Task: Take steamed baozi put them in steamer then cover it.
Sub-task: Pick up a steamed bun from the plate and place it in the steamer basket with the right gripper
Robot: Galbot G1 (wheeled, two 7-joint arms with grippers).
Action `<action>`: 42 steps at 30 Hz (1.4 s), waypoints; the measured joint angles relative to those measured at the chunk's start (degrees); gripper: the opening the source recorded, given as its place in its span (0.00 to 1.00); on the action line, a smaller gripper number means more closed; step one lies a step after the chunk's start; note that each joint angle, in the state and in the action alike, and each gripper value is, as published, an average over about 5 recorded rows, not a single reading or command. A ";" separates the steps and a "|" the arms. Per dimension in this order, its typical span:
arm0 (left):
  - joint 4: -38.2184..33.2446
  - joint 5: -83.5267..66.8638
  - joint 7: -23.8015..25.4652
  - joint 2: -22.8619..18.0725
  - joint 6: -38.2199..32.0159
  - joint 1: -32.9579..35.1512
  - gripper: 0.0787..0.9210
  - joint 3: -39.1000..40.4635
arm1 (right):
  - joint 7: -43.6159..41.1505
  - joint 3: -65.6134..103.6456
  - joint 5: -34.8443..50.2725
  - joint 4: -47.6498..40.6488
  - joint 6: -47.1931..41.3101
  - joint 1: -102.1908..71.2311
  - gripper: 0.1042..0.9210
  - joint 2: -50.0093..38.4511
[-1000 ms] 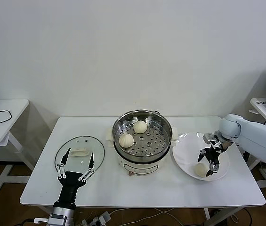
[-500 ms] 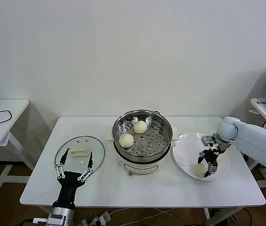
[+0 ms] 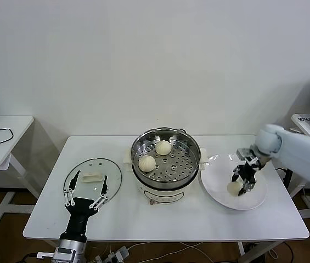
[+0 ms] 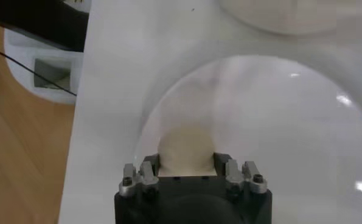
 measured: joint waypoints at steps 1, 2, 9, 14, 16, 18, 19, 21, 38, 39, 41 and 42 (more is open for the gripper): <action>-0.12 -0.06 0.00 0.09 0.01 0.03 0.88 0.03 | -0.32 -0.35 0.06 0.44 0.60 1.69 0.63 0.38; -0.25 -0.11 -0.01 0.18 0.01 0.06 0.88 0.07 | -0.57 -0.65 0.12 0.89 1.27 3.36 0.63 0.85; -0.66 -0.29 -0.03 0.68 0.02 0.13 0.88 0.47 | -0.73 -1.50 0.08 4.09 8.78 13.29 0.63 6.45; -0.88 -0.34 -0.06 0.63 0.03 0.12 0.88 0.53 | 0.88 -1.64 -1.23 6.49 15.32 16.23 0.63 11.62; -0.88 -0.35 -0.07 0.63 -0.01 0.13 0.88 0.43 | 1.71 -1.75 -2.47 7.52 18.15 16.59 0.63 13.59; -0.89 -0.39 -0.08 0.62 -0.04 0.13 0.88 0.29 | 2.57 -1.96 -4.07 8.63 21.01 16.66 0.63 15.33; -0.90 -0.42 -0.08 0.62 -0.06 0.13 0.88 0.23 | 2.97 -2.05 -4.90 9.19 22.41 16.59 0.63 16.05; -0.92 -0.48 -0.09 0.61 -0.08 0.11 0.88 0.14 | 3.81 -2.15 -6.73 10.33 25.23 16.24 0.63 17.24; -0.49 -0.61 -0.21 0.44 -0.44 0.06 0.88 0.12 | 9.59 -0.10 -23.73 13.72 43.11 7.28 0.64 21.05; -0.47 -0.61 -0.23 0.42 -0.45 0.06 0.88 0.13 | 9.78 0.01 -24.46 13.71 43.66 6.83 0.64 21.19; -0.43 -0.63 -0.25 0.40 -0.48 0.05 0.88 0.14 | 10.13 0.24 -25.78 13.65 44.63 6.01 0.64 21.50; -0.41 -0.64 -0.25 0.40 -0.50 0.05 0.88 0.14 | 10.29 0.34 -26.38 13.61 45.07 5.63 0.64 21.66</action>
